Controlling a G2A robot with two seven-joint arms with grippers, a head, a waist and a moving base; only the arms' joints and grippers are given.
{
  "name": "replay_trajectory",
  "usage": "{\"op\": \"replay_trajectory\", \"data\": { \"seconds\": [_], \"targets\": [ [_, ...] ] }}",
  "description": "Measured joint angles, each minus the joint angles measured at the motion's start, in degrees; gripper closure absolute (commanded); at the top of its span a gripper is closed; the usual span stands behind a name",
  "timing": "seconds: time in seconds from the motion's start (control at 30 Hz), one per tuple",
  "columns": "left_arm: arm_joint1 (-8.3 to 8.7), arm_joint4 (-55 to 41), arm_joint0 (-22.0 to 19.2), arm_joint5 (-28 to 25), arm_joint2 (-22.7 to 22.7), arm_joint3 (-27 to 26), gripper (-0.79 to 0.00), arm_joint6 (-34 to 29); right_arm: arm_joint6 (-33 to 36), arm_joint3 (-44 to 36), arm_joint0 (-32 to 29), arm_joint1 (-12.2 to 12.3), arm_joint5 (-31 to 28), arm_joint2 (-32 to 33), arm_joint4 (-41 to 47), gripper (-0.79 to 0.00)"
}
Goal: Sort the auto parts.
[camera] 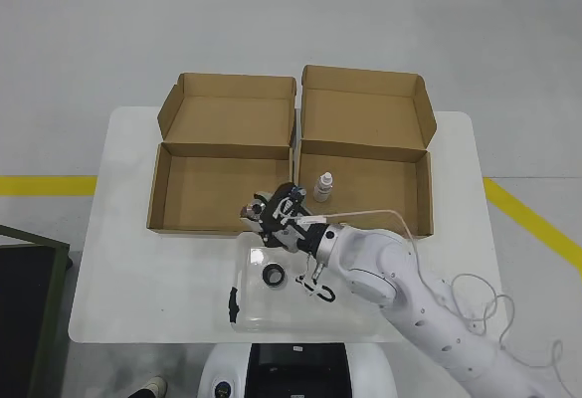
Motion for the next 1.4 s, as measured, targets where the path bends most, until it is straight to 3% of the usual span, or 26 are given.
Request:
{"op": "replay_trajectory", "data": {
  "seconds": [0.27, 0.9, 1.4],
  "targets": [
    [0.0, 0.0, 0.0, 0.0, 0.0, 0.0, -0.785, 0.0, 1.0, 4.1, 3.6, -1.9, 3.2, -3.5, -3.2, 0.0],
    [0.0, 0.0, 0.0, 0.0, 0.0, 0.0, -0.785, 0.0, 0.7, 6.1, 3.3, -2.3, 5.3, -3.3, -4.9, 0.0],
    [0.0, 0.0, 0.0, 0.0, 0.0, 0.0, -0.785, 0.0, 6.2, 14.9, 10.0, -6.6, 10.2, -7.7, -5.1, 0.0]
  ]
}}
